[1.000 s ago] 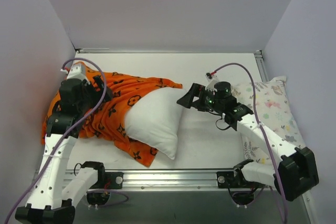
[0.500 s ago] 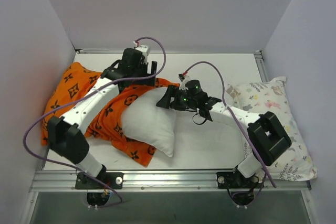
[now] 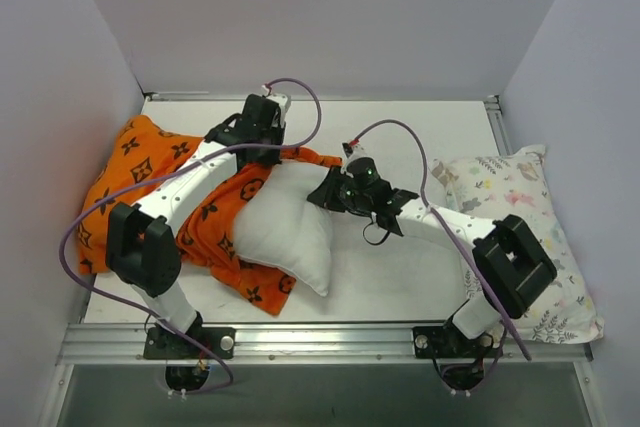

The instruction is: Remove the pillowcase from the pillow

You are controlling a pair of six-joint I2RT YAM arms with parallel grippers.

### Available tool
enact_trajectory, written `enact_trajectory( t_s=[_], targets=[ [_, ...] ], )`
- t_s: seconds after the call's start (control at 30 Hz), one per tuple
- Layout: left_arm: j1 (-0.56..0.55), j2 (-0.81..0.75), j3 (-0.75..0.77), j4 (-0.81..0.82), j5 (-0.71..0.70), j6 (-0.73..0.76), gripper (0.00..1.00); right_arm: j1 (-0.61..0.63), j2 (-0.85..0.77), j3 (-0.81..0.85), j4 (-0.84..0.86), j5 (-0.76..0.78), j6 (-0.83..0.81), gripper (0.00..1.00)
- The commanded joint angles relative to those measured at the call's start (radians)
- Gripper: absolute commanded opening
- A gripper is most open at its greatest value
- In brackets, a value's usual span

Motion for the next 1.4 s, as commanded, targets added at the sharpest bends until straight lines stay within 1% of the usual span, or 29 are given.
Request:
enact_trajectory(
  t_s=[0.0,0.1,0.13,0.17,0.2,0.23,0.27,0.37,0.43,0.47,0.53,0.6,0.7,0.73,0.77,0.8,0.83,0.87,0.9,0.93,0.97,1.0,1.03,1.07,1.13,1.17,1.2,1.33,1.37],
  targets=[
    [0.053,0.01,0.049,-0.059,-0.134,-0.02,0.0,-0.008,-0.07,-0.056,-0.254,0.209,-0.052,0.0],
    [0.144,0.007,0.058,-0.062,-0.192,-0.066,0.0,-0.032,-0.166,-0.096,-0.304,0.261,-0.063,0.0],
    [0.168,0.007,0.058,-0.06,-0.209,-0.079,0.0,-0.048,-0.194,-0.11,-0.312,0.263,-0.063,0.0],
    [0.191,0.006,0.057,-0.059,-0.22,-0.089,0.0,-0.066,-0.255,-0.122,-0.332,0.256,-0.063,0.0],
    [0.237,-0.002,0.043,-0.053,-0.24,-0.106,0.0,-0.11,-0.315,-0.145,-0.358,0.246,-0.067,0.0],
    [0.257,-0.002,0.043,-0.049,-0.255,-0.117,0.0,-0.134,-0.315,-0.151,-0.358,0.246,-0.072,0.0],
    [0.277,-0.016,0.022,-0.033,-0.269,-0.128,0.0,-0.155,-0.373,-0.153,-0.384,0.217,-0.078,0.0],
    [0.356,-0.057,-0.026,0.004,-0.278,-0.169,0.0,-0.25,-0.485,-0.144,-0.491,0.211,-0.11,0.0],
    [0.414,-0.074,-0.044,0.012,-0.28,-0.2,0.0,-0.301,-0.527,-0.11,-0.541,0.196,-0.132,0.0],
    [0.429,-0.088,-0.05,0.023,-0.247,-0.204,0.0,-0.357,-0.55,-0.098,-0.573,0.164,-0.138,0.0],
    [0.443,-0.091,-0.057,0.026,-0.226,-0.203,0.0,-0.393,-0.556,-0.058,-0.597,0.145,-0.156,0.0],
    [0.434,-0.091,-0.051,0.027,-0.162,-0.195,0.0,-0.401,-0.527,-0.027,-0.611,0.136,-0.167,0.0],
    [0.373,-0.115,-0.063,0.061,-0.075,-0.159,0.0,-0.395,-0.486,-0.007,-0.605,0.124,-0.169,0.0],
    [0.318,-0.131,-0.058,0.058,-0.074,-0.148,0.04,-0.395,-0.466,0.002,-0.599,0.122,-0.173,0.0],
    [0.295,-0.143,-0.058,0.056,-0.082,-0.132,0.11,-0.395,-0.458,0.008,-0.598,0.111,-0.19,0.0],
    [0.267,-0.155,-0.055,0.056,-0.094,-0.126,0.39,-0.393,-0.457,0.017,-0.596,0.099,-0.199,0.0],
    [0.249,-0.187,-0.054,0.053,-0.105,-0.125,0.53,-0.385,-0.467,0.022,-0.593,0.067,-0.211,0.0],
    [0.221,-0.206,-0.055,0.049,-0.11,-0.132,0.63,-0.37,-0.475,0.036,-0.59,0.049,-0.244,0.15],
    [0.212,-0.224,-0.058,0.047,-0.105,-0.137,0.77,-0.317,-0.483,0.047,-0.59,0.038,-0.262,0.25],
    [0.206,-0.262,-0.067,0.046,-0.113,-0.138,0.81,-0.275,-0.493,0.065,-0.634,0.062,-0.287,0.36],
    [0.184,-0.281,-0.067,0.032,-0.128,-0.143,0.84,-0.229,-0.501,0.103,-0.662,0.112,-0.313,0.56],
    [0.176,-0.299,-0.07,0.021,-0.148,-0.145,0.86,-0.12,-0.512,0.11,-0.683,0.172,-0.352,0.65],
    [0.164,-0.341,-0.075,0.009,-0.178,-0.148,0.87,-0.079,-0.539,0.108,-0.691,0.233,-0.362,0.71],
    [0.156,-0.362,-0.092,-0.015,-0.191,-0.163,0.88,-0.047,-0.553,0.102,-0.677,0.26,-0.363,0.81],
    [0.117,-0.437,-0.13,-0.028,-0.203,-0.178,0.89,0.022,-0.564,0.068,-0.616,0.255,-0.399,0.87],
    [0.095,-0.462,-0.179,-0.037,-0.237,-0.201,0.89,0.041,-0.55,0.068,-0.61,0.295,-0.419,0.91],
    [0.054,-0.486,-0.202,-0.046,-0.255,-0.217,0.89,0.055,-0.532,0.088,-0.607,0.312,-0.464,0.93],
    [-0.054,-0.612,-0.325,-0.094,-0.335,-0.301,0.9,0.078,-0.396,0.14,-0.521,0.288,-0.569,0.98],
    [-0.074,-0.638,-0.351,-0.097,-0.358,-0.35,0.9,0.084,-0.369,0.154,-0.512,0.279,-0.595,1.0]
  ],
)
